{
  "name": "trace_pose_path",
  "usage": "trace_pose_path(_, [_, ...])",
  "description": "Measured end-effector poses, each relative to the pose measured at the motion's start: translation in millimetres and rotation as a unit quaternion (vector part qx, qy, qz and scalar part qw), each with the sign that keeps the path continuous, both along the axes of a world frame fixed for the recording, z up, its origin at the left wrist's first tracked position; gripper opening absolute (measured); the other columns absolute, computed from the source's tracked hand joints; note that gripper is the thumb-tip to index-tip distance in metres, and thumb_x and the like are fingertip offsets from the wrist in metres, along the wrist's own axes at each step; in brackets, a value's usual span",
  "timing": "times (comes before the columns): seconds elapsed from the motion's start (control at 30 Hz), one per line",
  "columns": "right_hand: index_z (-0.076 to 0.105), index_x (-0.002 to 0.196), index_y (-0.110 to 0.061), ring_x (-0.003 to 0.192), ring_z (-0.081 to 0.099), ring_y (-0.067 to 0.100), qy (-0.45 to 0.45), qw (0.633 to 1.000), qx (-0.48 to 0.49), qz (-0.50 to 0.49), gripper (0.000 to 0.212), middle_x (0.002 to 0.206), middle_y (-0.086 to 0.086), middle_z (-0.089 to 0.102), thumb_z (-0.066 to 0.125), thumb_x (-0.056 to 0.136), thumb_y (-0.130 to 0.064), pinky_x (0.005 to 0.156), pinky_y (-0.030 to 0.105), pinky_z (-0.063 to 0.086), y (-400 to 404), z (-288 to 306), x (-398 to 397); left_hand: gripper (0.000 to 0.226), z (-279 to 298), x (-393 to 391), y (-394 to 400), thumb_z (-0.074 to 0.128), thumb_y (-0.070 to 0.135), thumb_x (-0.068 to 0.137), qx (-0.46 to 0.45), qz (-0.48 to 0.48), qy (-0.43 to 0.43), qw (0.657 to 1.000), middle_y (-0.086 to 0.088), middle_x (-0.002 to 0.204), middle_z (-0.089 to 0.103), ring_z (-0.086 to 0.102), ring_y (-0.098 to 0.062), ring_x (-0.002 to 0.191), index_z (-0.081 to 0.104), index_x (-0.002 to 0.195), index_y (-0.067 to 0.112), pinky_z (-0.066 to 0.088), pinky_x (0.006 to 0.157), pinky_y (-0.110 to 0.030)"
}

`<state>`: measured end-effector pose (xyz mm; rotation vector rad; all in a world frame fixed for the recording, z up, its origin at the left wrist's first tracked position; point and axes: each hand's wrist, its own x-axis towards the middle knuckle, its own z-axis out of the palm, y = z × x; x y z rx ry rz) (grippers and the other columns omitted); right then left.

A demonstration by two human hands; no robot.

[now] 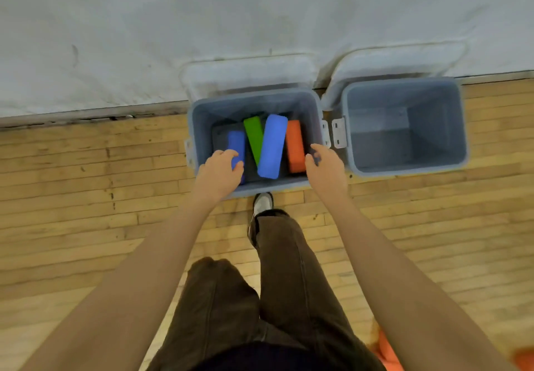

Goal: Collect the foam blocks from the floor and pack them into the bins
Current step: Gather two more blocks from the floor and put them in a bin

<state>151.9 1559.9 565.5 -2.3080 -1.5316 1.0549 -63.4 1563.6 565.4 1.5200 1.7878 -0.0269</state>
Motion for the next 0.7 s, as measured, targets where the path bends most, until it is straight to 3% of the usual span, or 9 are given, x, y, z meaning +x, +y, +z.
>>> trace_pose_path(0.13, [0.055,0.125,-0.015,0.093,0.056,0.02,0.034,0.997,-0.047,-0.045,0.032,0.115,0.008,0.061,0.044,0.096,-0.024,0.076,0.032,0.045,-68,28,-8,0.034,40,-12,-51,0.043,0.027,0.097,-0.036,0.017,-0.047,0.998,-0.008,0.118,0.059,0.055,-0.025,0.106,0.054,0.125,0.012,0.041,0.083,-0.029])
trace_pose_path(0.2, [0.056,0.125,-0.015,0.098,0.058,0.025,0.049,0.994,-0.071,-0.071,0.034,0.115,0.01,0.062,0.045,0.095,-0.024,0.081,0.037,0.049,-108,32,-15,0.033,52,-19,-80,0.042,0.027,0.098,-0.062,0.006,-0.057,0.996,-0.008,0.121,0.058,0.053,-0.023,0.108,0.054,0.126,0.013,0.038,0.081,-0.026])
trace_pose_path(0.3, [0.058,0.123,-0.013,0.108,0.056,0.025,0.05,0.989,-0.081,-0.117,0.033,0.119,0.009,0.062,0.047,0.095,-0.026,0.088,0.035,0.046,-176,30,-31,0.032,55,-35,-129,0.041,0.027,0.099,-0.075,-0.021,-0.057,0.995,-0.006,0.12,0.058,0.052,-0.019,0.103,0.055,0.123,0.012,0.036,0.078,-0.024])
trace_pose_path(0.4, [0.058,0.124,-0.01,0.106,0.056,0.023,0.068,0.975,-0.072,-0.201,0.033,0.12,0.01,0.061,0.045,0.096,-0.024,0.081,0.026,0.04,-247,33,-51,0.023,52,-51,-175,0.042,0.022,0.098,-0.092,-0.033,-0.078,0.992,0.0,0.1,0.058,0.052,-0.018,0.096,0.059,0.11,0.011,0.037,0.074,-0.023])
trace_pose_path(0.5, [0.057,0.126,-0.01,0.109,0.055,0.023,0.069,0.955,-0.072,-0.28,0.035,0.124,0.009,0.059,0.043,0.097,-0.025,0.082,0.026,0.039,-315,38,-68,0.014,53,-61,-216,0.043,0.02,0.097,-0.102,-0.103,-0.067,0.987,0.004,0.08,0.054,0.052,-0.016,0.082,0.056,0.092,0.017,0.037,0.058,-0.019])
trace_pose_path(0.6, [0.059,0.124,-0.01,0.11,0.055,0.024,0.083,0.925,-0.054,-0.366,0.034,0.124,0.011,0.06,0.045,0.097,-0.024,0.087,0.03,0.042,-381,47,-83,0.017,55,-66,-250,0.044,0.021,0.096,-0.112,-0.186,-0.041,0.975,0.002,0.079,0.056,0.053,-0.017,0.082,0.054,0.081,0.02,0.042,0.067,-0.027])
trace_pose_path(0.7, [0.059,0.124,-0.011,0.102,0.057,0.024,0.09,0.888,-0.059,-0.447,0.034,0.114,0.008,0.062,0.044,0.096,-0.024,0.077,0.026,0.041,-449,54,-97,0.019,59,-56,-281,0.045,0.024,0.096,-0.118,-0.266,-0.018,0.957,-0.008,0.09,0.062,0.058,-0.021,0.085,0.06,0.094,0.013,0.045,0.075,-0.032])
